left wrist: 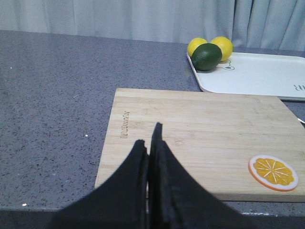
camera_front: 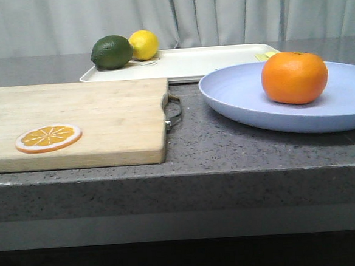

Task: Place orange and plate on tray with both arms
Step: 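Grasp the rim of the blue plate with the right gripper and lift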

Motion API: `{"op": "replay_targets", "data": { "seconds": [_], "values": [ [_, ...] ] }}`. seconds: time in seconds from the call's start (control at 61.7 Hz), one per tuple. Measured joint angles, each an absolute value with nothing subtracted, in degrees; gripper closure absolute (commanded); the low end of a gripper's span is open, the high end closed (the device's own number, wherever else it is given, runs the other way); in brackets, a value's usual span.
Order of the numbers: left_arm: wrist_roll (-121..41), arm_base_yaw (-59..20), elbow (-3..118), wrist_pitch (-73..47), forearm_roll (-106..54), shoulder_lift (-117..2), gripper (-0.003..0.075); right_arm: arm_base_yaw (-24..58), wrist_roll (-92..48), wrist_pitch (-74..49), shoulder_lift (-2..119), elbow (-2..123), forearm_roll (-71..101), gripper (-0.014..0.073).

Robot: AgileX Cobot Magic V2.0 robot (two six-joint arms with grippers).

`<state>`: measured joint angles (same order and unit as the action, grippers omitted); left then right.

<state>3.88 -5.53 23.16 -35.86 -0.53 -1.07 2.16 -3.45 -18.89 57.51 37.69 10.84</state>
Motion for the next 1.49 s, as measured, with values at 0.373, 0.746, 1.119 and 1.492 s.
{"op": "replay_targets", "data": {
  "seconds": [0.373, 0.746, 1.119, 1.492],
  "values": [
    [3.9, -5.5, 23.2, -35.7, -0.5, -1.0, 0.0738, 2.0, -3.4, -19.0, 75.3, 49.3, 13.2, 0.0260],
    [3.9, -5.5, 23.2, -35.7, -0.5, -1.0, 0.0738, 2.0, -3.4, -19.0, 82.2, 50.9, 13.2, 0.0296],
    [3.9, -5.5, 23.2, -35.7, -0.5, -1.0, 0.0738, 1.9, -3.4, -20.6, 82.4, 51.2, 13.5, 0.0718],
    [3.9, -5.5, 23.2, -35.7, -0.5, -1.0, 0.0738, -3.8, -3.4, -31.7, 82.9, 55.1, 18.7, 0.0706]
  ]
}}
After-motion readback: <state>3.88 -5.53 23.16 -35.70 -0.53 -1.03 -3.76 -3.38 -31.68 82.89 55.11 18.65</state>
